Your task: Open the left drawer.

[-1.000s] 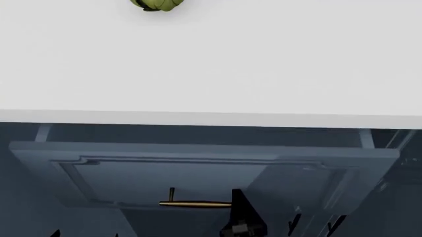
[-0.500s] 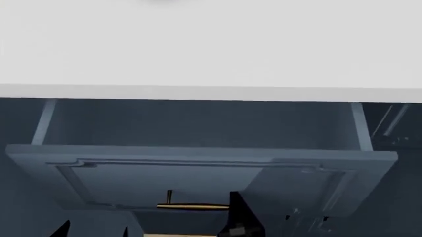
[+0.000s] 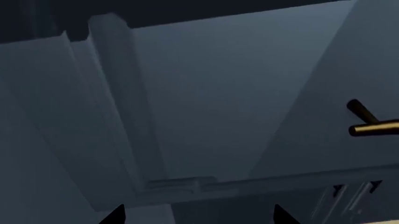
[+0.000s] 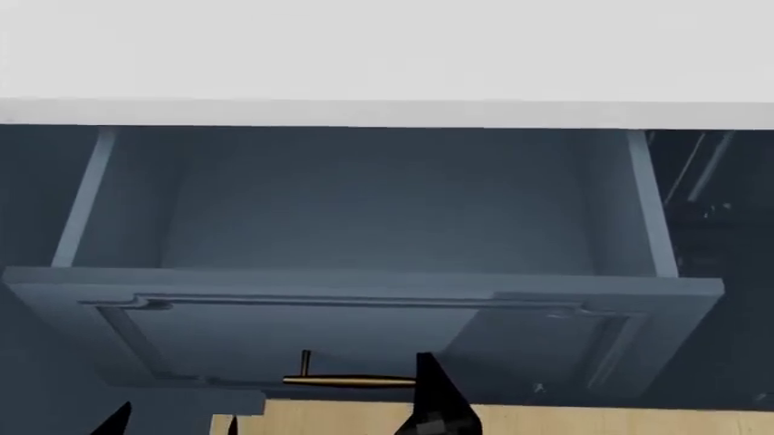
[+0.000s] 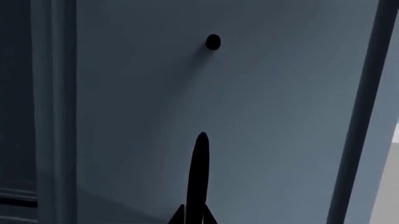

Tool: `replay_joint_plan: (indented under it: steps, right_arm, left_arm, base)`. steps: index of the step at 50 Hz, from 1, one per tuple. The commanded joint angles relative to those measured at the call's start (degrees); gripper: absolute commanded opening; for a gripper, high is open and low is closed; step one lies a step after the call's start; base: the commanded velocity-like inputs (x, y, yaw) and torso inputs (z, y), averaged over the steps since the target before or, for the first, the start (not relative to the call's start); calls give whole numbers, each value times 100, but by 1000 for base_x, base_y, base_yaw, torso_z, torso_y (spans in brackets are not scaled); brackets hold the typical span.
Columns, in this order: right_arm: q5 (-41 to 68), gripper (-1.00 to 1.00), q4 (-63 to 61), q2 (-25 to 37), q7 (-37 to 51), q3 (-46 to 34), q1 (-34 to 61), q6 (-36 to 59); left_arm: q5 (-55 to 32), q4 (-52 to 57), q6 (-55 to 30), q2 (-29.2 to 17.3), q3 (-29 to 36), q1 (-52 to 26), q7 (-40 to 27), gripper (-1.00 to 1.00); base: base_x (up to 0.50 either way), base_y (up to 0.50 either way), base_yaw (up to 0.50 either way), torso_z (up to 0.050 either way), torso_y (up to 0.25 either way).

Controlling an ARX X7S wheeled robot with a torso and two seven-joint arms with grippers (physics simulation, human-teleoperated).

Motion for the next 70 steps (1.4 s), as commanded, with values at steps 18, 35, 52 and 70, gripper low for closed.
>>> replay_joint_plan:
  steps: [18, 35, 52, 70]
  right_arm:
    - [-559, -100, -242, -81, -102, 62, 46, 326]
    - [-577, -100, -212, -80, -96, 77, 22, 260]
    - [-599, -100, -186, -81, -116, 90, 25, 226]
    - [-636, -100, -59, -98, -72, 96, 18, 133]
  left_arm:
    - [19, 31, 84, -183, -154, 179, 117, 100]
    - [-2, 69, 53, -202, -132, 172, 87, 100]
    - [-24, 66, 62, -219, -114, 165, 71, 100]
    - [-36, 24, 96, -223, -91, 149, 57, 100]
  base:
    - [-156, 1, 0, 0, 1]
    - [-146, 1, 0, 0, 2]
    - [-137, 1, 0, 0, 1]
    - [-136, 1, 0, 1, 2]
